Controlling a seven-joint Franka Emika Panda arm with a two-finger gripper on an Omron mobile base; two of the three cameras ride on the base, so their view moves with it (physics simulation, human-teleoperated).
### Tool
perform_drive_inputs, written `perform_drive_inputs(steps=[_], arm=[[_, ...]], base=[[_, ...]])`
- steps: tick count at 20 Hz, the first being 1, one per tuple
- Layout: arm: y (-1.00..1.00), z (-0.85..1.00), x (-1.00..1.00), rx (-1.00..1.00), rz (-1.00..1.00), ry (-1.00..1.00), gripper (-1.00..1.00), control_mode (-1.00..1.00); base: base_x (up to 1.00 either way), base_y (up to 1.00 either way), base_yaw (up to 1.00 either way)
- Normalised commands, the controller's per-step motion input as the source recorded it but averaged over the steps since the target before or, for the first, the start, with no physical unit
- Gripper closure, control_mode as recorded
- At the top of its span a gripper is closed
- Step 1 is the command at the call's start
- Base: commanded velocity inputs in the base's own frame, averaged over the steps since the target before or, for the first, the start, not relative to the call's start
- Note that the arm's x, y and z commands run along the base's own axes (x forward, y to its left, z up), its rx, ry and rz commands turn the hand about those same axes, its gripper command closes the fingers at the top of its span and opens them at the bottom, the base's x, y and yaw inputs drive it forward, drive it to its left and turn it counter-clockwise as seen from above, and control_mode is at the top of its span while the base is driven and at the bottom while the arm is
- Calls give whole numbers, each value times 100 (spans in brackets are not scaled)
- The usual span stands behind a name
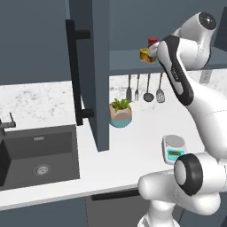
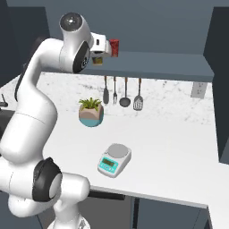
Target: Pick the canned food and place it on the digital scale for weighing, and close the cabinet.
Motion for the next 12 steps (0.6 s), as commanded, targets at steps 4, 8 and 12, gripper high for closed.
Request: perform_drive_inputs(steps=[4,8,12], arm=[[0,-19,60,0,0,0,-100,-100],[0,-19,57,0,0,0,-100,-100],[0,-9,57,0,0,0,-100,-100]], base=[[0,0,0],[0,0,0],[0,0,0]])
